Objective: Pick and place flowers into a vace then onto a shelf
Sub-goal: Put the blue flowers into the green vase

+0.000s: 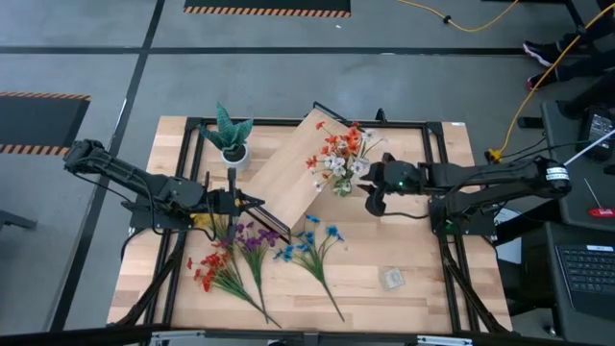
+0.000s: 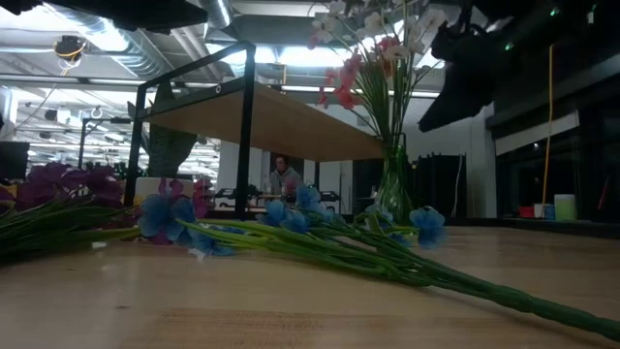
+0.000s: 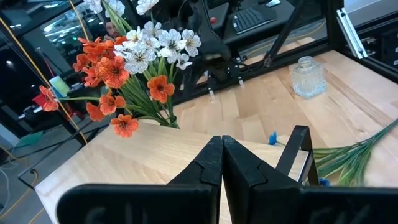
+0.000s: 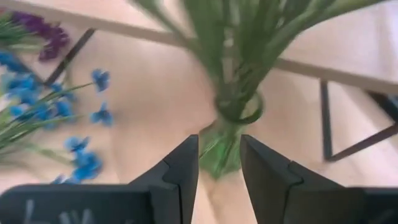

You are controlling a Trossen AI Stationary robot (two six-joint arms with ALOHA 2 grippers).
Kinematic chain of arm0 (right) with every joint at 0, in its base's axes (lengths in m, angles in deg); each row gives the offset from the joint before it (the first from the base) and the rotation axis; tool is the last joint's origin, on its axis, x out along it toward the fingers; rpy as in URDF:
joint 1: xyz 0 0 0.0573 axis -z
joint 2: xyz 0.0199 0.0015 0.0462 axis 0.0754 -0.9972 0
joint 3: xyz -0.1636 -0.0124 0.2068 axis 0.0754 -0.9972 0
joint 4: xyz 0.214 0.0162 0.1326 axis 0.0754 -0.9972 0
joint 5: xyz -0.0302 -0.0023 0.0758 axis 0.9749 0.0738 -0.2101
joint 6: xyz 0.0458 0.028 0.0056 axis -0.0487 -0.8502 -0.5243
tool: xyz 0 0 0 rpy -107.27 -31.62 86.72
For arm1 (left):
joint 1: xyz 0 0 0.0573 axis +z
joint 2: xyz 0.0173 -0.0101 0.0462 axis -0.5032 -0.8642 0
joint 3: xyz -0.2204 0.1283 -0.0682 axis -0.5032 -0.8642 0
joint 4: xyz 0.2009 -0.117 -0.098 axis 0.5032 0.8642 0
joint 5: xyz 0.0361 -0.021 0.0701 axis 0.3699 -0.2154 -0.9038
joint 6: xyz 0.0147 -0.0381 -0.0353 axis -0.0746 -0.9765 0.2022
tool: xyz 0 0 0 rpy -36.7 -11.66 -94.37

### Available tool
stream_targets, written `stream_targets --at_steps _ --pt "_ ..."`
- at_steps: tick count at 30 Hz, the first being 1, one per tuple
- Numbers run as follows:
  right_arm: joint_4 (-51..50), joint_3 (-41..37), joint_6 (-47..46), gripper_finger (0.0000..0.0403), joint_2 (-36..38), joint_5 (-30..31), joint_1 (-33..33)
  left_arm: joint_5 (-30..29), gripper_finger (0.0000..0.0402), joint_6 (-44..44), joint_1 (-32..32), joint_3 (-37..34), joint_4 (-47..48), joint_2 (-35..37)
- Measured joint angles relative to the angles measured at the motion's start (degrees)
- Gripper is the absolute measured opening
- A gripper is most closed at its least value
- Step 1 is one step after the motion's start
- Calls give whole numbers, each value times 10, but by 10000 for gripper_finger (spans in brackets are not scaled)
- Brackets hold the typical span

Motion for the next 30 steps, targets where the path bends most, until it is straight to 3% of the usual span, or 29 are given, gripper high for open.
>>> stream_targets --at_steps 4,7,16,20,30 --pt "-56 30 -48 112 0 2 -47 0 4 0 0 0 0 0" --pt "-87 45 -79 94 0 37 -100 0 4 0 0 0 0 0" --pt "-97 67 -173 7 -19 123 -246 0 4 1 0 0 0 0" --pt "-118 103 -214 9 -70 126 -280 0 4 1 0 0 -1 0" --pt "-319 286 -364 6 -250 124 -351 0 4 1 0 0 -2 0"
